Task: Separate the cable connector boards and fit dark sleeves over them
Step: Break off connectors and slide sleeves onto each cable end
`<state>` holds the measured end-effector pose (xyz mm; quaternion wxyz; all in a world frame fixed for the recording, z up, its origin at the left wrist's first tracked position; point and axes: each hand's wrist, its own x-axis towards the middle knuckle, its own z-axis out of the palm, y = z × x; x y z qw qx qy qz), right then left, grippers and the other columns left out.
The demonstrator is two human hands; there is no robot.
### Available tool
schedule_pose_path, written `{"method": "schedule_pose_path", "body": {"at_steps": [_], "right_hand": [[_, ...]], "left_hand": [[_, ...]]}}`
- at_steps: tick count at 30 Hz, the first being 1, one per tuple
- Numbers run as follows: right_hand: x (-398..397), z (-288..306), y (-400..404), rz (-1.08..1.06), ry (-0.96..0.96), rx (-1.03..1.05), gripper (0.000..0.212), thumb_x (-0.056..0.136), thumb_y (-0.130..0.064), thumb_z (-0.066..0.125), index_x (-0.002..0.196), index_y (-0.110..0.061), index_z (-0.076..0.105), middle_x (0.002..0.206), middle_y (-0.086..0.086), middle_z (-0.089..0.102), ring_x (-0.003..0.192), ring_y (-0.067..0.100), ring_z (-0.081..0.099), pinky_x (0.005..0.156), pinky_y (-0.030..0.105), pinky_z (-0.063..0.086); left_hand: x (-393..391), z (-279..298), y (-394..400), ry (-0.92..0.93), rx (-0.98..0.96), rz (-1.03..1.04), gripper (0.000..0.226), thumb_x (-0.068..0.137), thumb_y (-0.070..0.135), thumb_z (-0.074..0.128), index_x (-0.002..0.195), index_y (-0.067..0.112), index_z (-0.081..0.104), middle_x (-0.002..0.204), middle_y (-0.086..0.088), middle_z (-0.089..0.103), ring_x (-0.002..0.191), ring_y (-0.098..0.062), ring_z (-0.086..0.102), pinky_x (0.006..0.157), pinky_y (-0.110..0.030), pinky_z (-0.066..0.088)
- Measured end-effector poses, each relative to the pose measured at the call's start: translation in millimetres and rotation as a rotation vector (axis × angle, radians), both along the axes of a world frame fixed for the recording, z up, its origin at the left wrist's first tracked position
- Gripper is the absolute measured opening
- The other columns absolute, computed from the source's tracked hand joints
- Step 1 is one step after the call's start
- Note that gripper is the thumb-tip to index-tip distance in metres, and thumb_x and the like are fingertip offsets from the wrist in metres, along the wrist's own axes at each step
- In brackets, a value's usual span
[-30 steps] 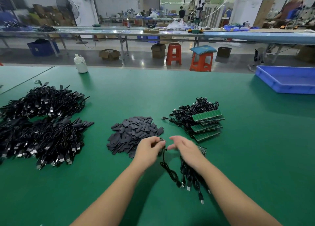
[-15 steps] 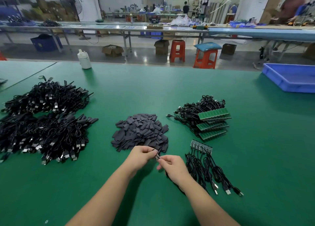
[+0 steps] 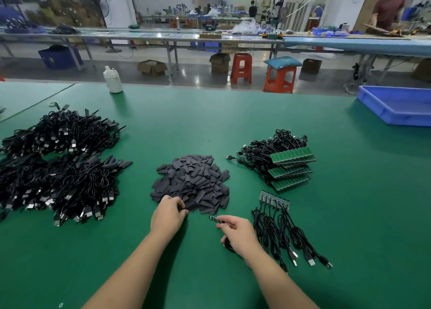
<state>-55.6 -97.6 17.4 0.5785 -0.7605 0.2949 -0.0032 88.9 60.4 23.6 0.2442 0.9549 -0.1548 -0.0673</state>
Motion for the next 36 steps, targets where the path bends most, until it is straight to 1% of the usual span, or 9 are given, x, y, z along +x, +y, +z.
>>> {"method": "schedule_pose_path", "body": {"at_steps": [8, 12, 15, 18, 22, 25, 30, 34, 36], "right_hand": [[0, -3, -5, -0.003, -0.024, 0.082, 0.015, 0.097, -0.014, 0.059, 0.109, -0.022, 0.065, 0.106, -0.005, 0.072, 0.051, 0.009, 0.062, 0.055, 0.017, 0.049], [-1, -3, -6, 0.01, -0.001, 0.128, 0.023, 0.097, -0.01, 0.055, 0.119, -0.014, 0.063, 0.099, -0.005, 0.074, 0.052, 0.011, 0.061, 0.056, 0.02, 0.05], [-3, -3, -8, 0.008, -0.002, 0.174, 0.029, 0.098, -0.006, 0.052, 0.126, -0.011, 0.06, 0.097, 0.0, 0.073, 0.053, 0.013, 0.06, 0.058, 0.023, 0.052], [-3, -2, -10, 0.019, -0.001, 0.177, 0.032, 0.098, -0.006, 0.05, 0.129, -0.01, 0.059, 0.098, 0.001, 0.073, 0.055, 0.012, 0.061, 0.061, 0.025, 0.055], [-3, -2, -10, 0.028, -0.006, 0.177, 0.032, 0.097, -0.007, 0.051, 0.128, -0.012, 0.06, 0.099, 0.0, 0.073, 0.056, 0.011, 0.061, 0.062, 0.026, 0.056], [-3, -2, -10, 0.027, -0.011, 0.186, 0.029, 0.095, -0.01, 0.056, 0.122, -0.016, 0.064, 0.097, -0.002, 0.075, 0.056, 0.012, 0.062, 0.061, 0.025, 0.054], [-5, -1, -10, 0.041, -0.034, 0.247, 0.021, 0.087, -0.017, 0.072, 0.107, -0.021, 0.072, 0.099, 0.0, 0.076, 0.054, 0.014, 0.06, 0.058, 0.026, 0.052], [-4, -1, -9, 0.044, -0.036, 0.276, 0.022, 0.089, -0.013, 0.071, 0.111, -0.013, 0.072, 0.094, 0.0, 0.077, 0.055, 0.015, 0.058, 0.057, 0.027, 0.051], [-4, 0, -9, 0.045, -0.039, 0.273, 0.022, 0.09, -0.01, 0.068, 0.112, -0.01, 0.071, 0.091, 0.002, 0.077, 0.055, 0.014, 0.058, 0.058, 0.027, 0.052]], "left_hand": [[-12, 7, 1, 0.01, -0.234, -0.177, 0.015, 0.085, 0.016, 0.065, 0.076, 0.023, 0.055, 0.067, 0.004, 0.063, 0.064, -0.019, 0.059, 0.059, -0.028, 0.046], [-15, -1, 12, -0.275, 0.111, -0.529, 0.012, 0.089, 0.013, 0.053, 0.088, 0.023, 0.048, 0.082, 0.006, 0.056, 0.073, -0.022, 0.056, 0.064, -0.035, 0.045], [-14, -9, 19, -0.343, 0.265, -0.555, 0.026, 0.09, 0.007, 0.048, 0.1, 0.031, 0.047, 0.094, 0.01, 0.051, 0.083, -0.02, 0.057, 0.063, -0.033, 0.042], [-12, -16, 23, -0.281, 0.222, -0.51, 0.044, 0.087, 0.003, 0.044, 0.117, 0.034, 0.054, 0.114, 0.016, 0.052, 0.108, -0.013, 0.049, 0.078, -0.029, 0.048], [-15, -14, 18, -0.009, -0.022, -0.278, 0.021, 0.095, 0.032, 0.057, 0.115, 0.03, 0.061, 0.115, 0.012, 0.05, 0.111, -0.011, 0.047, 0.094, -0.03, 0.044], [-18, -10, 11, 0.089, -0.024, -0.252, 0.015, 0.088, 0.043, 0.068, 0.097, 0.034, 0.06, 0.106, 0.012, 0.043, 0.102, -0.011, 0.047, 0.086, -0.03, 0.043], [-21, 1, 3, 0.096, -0.026, -0.269, 0.018, 0.087, 0.027, 0.07, 0.08, 0.029, 0.054, 0.093, 0.01, 0.055, 0.084, -0.008, 0.052, 0.074, -0.028, 0.045], [-26, 8, 7, 0.196, -0.162, -0.355, 0.017, 0.092, 0.015, 0.062, 0.089, 0.032, 0.063, 0.076, 0.006, 0.068, 0.059, -0.006, 0.061, 0.065, -0.022, 0.05], [-26, 7, 10, 0.141, -0.113, -0.405, 0.02, 0.095, 0.016, 0.059, 0.099, 0.031, 0.071, 0.086, 0.008, 0.069, 0.072, -0.005, 0.062, 0.07, -0.017, 0.047]]}}
